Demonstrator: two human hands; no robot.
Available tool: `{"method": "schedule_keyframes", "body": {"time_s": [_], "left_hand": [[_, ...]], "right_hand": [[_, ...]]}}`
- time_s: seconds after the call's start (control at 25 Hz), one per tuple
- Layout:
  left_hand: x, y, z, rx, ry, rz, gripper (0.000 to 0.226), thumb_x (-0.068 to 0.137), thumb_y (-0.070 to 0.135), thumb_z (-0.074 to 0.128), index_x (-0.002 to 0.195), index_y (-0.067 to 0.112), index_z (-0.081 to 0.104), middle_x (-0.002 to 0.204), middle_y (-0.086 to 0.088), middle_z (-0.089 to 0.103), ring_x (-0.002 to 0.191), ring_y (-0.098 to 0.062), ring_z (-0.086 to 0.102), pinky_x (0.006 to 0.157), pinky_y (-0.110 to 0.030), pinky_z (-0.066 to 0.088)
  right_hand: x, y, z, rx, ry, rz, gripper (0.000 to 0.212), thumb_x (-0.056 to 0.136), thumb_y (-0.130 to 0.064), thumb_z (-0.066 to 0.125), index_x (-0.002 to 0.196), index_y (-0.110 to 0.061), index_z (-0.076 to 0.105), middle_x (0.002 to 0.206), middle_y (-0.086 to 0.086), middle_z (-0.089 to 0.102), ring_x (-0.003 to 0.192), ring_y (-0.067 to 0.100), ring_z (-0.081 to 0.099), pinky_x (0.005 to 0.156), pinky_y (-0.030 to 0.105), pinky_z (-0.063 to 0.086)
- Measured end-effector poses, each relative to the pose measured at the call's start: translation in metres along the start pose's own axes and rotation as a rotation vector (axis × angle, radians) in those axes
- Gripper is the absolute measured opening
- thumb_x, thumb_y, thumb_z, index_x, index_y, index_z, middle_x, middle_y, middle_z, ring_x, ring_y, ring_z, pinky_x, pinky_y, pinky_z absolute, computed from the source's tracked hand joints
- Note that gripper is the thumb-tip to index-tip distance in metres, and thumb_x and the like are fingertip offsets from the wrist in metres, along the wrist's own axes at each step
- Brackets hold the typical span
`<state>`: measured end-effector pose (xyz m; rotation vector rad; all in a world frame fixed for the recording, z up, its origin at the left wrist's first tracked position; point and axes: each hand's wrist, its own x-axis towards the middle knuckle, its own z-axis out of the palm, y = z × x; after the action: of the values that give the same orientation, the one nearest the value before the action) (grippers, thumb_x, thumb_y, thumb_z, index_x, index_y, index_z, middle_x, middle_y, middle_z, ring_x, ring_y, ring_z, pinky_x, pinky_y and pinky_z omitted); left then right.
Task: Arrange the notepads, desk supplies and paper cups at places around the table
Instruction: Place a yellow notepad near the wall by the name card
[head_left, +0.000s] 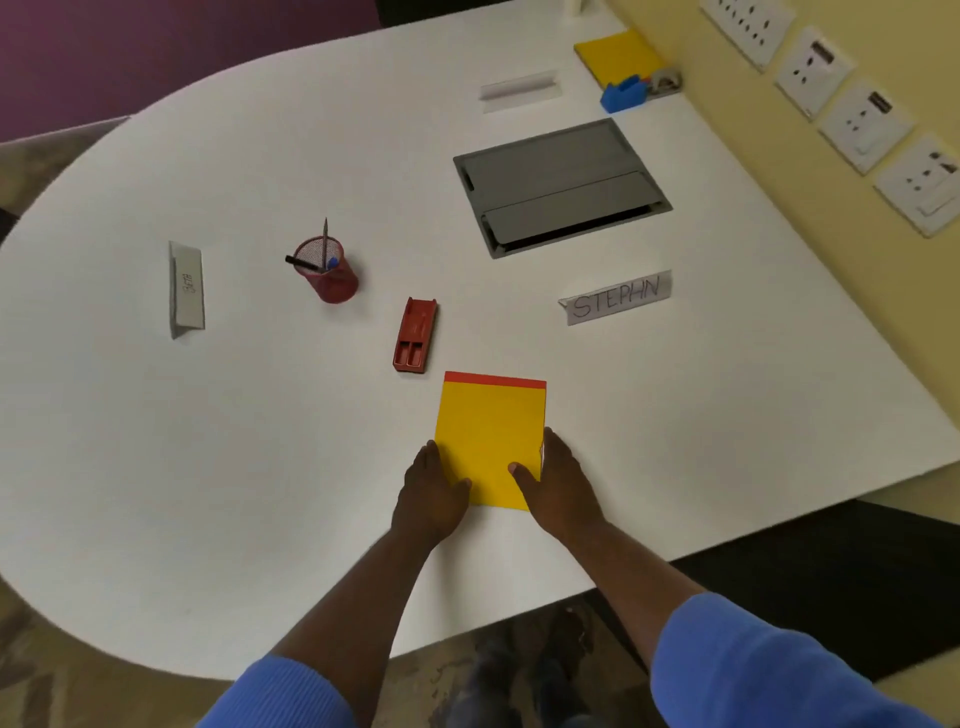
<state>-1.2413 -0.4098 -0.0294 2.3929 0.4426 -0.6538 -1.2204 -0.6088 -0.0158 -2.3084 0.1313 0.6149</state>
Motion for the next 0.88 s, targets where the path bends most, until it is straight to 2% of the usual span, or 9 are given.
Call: {"method": "schedule_keyframes", "body": {"time_s": [0.2,0.36,0.52,0.56,0.64,0.68,0.72,0.8,0.88], "left_hand": [[0.02,0.01,0.008,-0.223,0.04,-0.174,0.087,0.098,0.038,0.066,0.162,0.005,0.016,0.163,-0.018,0.032,0.149,-0.037,0.034,0.119,-0.046,0.031],[0.037,0.01,0.006,-0.343,0.1,-0.329,0.064,0.094,0.038,0.069,0.144,0.005,0.048,0.143,-0.02,0.053,0.131,-0.038,0.053,0.109,-0.045,0.045],[0.051,0.003,-0.002,-0.533,0.096,-0.432,0.051,0.092,0.033,0.074,0.131,0.005,0.061,0.13,-0.015,0.065,0.121,-0.034,0.061,0.102,-0.04,0.049],[0.053,0.001,-0.002,-0.569,0.102,-0.434,0.04,0.092,0.031,0.074,0.122,0.006,0.066,0.121,-0.014,0.068,0.117,-0.035,0.063,0.099,-0.041,0.05],[0.053,0.001,0.0,-0.637,0.119,-0.445,0.012,0.093,0.025,0.073,0.088,0.016,0.068,0.094,-0.008,0.069,0.101,-0.036,0.065,0.092,-0.042,0.051],[0.054,0.001,0.002,-0.654,0.115,-0.454,0.021,0.094,0.022,0.071,0.075,0.018,0.062,0.087,-0.007,0.067,0.095,-0.035,0.064,0.09,-0.042,0.052],[0.053,0.002,0.002,-0.637,0.118,-0.461,0.026,0.094,0.02,0.07,0.071,0.015,0.059,0.087,-0.011,0.068,0.092,-0.035,0.063,0.091,-0.043,0.052],[0.054,0.001,0.001,-0.608,0.117,-0.474,0.021,0.096,0.02,0.067,0.083,0.003,0.068,0.104,-0.023,0.072,0.099,-0.039,0.066,0.094,-0.044,0.052],[0.058,-0.002,-0.001,-0.633,0.079,-0.49,0.028,0.097,0.022,0.065,0.108,-0.002,0.073,0.116,-0.023,0.072,0.111,-0.04,0.067,0.095,-0.042,0.055]], "right_hand": [[0.022,0.002,0.009,0.052,-0.018,0.133,0.086,0.099,-0.048,0.056,0.161,-0.01,0.01,0.165,0.012,0.023,0.15,0.031,0.028,0.12,0.043,0.03],[0.035,0.002,0.013,0.151,0.018,0.185,0.084,0.098,-0.04,0.062,0.16,-0.009,0.015,0.16,0.014,0.032,0.145,0.031,0.038,0.116,0.044,0.037],[0.051,0.009,0.005,0.137,0.006,0.232,0.071,0.099,-0.026,0.062,0.156,-0.004,0.026,0.15,0.015,0.047,0.137,0.027,0.047,0.11,0.032,0.036],[0.054,0.011,0.003,0.142,-0.003,0.247,0.069,0.099,-0.024,0.063,0.156,-0.004,0.028,0.148,0.015,0.05,0.136,0.028,0.048,0.11,0.033,0.036],[0.056,0.014,0.003,0.19,-0.016,0.276,0.068,0.098,-0.022,0.064,0.155,-0.005,0.031,0.144,0.016,0.054,0.132,0.031,0.051,0.11,0.038,0.04],[0.057,0.015,0.003,0.199,-0.012,0.278,0.068,0.098,-0.022,0.065,0.155,-0.006,0.032,0.143,0.016,0.054,0.131,0.031,0.053,0.109,0.039,0.042],[0.056,0.016,0.004,0.194,-0.002,0.273,0.067,0.098,-0.021,0.065,0.155,-0.007,0.033,0.143,0.015,0.054,0.13,0.031,0.053,0.109,0.039,0.043],[0.056,0.016,0.007,0.173,0.018,0.252,0.062,0.097,-0.02,0.066,0.151,-0.007,0.039,0.14,0.016,0.055,0.127,0.03,0.055,0.106,0.037,0.044],[0.058,0.018,0.006,0.143,0.034,0.225,0.05,0.097,-0.018,0.067,0.142,-0.007,0.049,0.133,0.016,0.059,0.119,0.028,0.058,0.098,0.033,0.045]]}}
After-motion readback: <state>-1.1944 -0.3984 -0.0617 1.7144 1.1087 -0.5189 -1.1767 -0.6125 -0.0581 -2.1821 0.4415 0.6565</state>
